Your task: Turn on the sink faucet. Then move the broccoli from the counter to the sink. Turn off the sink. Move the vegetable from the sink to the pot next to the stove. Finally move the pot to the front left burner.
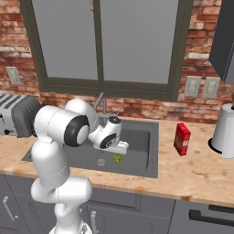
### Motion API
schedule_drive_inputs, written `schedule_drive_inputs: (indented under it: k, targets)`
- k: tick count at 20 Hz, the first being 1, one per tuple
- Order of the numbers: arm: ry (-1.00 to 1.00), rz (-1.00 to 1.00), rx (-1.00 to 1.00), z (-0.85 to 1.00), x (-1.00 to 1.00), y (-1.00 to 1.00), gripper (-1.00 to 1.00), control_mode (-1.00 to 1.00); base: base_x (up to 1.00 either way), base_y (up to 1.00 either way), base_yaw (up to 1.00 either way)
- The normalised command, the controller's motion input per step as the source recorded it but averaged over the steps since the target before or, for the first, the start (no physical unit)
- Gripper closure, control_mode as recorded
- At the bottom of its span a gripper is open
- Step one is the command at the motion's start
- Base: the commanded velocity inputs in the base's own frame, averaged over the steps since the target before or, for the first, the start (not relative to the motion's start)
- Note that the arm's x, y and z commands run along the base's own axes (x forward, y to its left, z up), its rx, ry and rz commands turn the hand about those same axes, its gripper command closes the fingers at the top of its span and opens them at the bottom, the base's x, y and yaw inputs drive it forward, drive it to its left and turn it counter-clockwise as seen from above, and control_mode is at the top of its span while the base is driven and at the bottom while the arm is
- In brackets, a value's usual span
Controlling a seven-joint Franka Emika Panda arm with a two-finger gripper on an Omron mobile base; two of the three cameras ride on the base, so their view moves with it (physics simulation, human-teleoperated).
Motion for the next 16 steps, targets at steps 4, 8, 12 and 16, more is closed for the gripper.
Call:
schedule_drive_inputs:
  k: [4,8,12,16]
  targets:
    - [0.0,0.03,0.0,-0.2,0.07,-0.16,-1.0,-1.0,0.0,0.0,0.0]
    - [0.0,0.04,0.0,-0.22,0.12,-0.1,-1.0,-1.0,0.0,0.0,0.0]
    - [0.0,0.04,0.0,-0.24,0.13,-0.09,-1.0,-1.0,0.0,0.0,0.0]
    - [0.0,0.04,0.0,-0.24,0.12,-0.11,-1.0,-1.0,0.0,0.0,0.0]
